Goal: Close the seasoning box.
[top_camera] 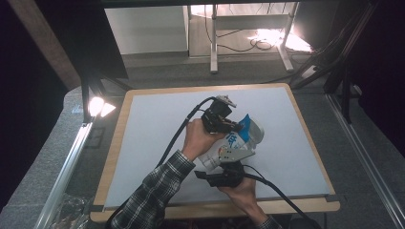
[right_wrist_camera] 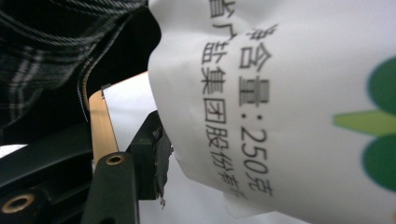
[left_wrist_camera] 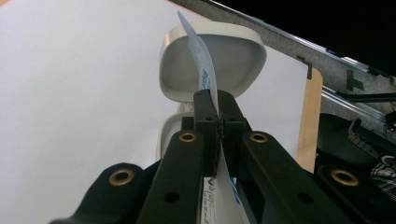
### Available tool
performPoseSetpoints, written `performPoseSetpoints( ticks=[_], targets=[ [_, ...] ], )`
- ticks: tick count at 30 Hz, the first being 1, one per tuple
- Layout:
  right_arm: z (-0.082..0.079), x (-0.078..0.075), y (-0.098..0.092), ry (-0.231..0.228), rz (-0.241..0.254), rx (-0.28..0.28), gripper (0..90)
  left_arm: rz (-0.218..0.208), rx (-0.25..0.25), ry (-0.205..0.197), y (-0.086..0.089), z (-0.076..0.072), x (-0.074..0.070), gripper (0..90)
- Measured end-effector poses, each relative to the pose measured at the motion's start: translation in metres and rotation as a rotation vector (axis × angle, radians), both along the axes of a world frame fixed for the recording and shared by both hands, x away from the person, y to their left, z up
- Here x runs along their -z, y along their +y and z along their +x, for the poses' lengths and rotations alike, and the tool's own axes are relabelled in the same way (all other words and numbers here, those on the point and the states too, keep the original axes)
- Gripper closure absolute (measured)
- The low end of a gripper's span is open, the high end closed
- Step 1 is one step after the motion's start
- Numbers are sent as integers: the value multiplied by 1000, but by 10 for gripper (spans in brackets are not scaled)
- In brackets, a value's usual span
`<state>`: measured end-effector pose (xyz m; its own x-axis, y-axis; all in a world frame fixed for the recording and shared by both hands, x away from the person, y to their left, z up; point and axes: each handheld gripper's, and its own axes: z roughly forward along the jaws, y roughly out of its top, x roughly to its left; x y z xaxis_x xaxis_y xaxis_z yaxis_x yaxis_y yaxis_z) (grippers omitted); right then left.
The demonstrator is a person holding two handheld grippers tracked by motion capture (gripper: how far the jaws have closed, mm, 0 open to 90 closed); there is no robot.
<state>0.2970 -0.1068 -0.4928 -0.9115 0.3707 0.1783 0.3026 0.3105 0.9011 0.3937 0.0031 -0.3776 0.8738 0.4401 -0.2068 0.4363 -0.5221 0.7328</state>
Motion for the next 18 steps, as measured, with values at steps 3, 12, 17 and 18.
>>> performPoseSetpoints(
  ticks=[3,12,17,18],
  targets=[
    [0,2,1,-1,-11,4,446,-3,7,-2,2,-2,0,893],
    [0,5,0,-4,-33,16,443,-32,13,-7,8,-6,-2,893],
    [0,6,-1,-21,-53,21,445,-42,17,-24,10,-9,-3,892],
    [0,6,-1,-25,-59,23,445,-47,16,-26,11,-10,-3,892]
  ],
)
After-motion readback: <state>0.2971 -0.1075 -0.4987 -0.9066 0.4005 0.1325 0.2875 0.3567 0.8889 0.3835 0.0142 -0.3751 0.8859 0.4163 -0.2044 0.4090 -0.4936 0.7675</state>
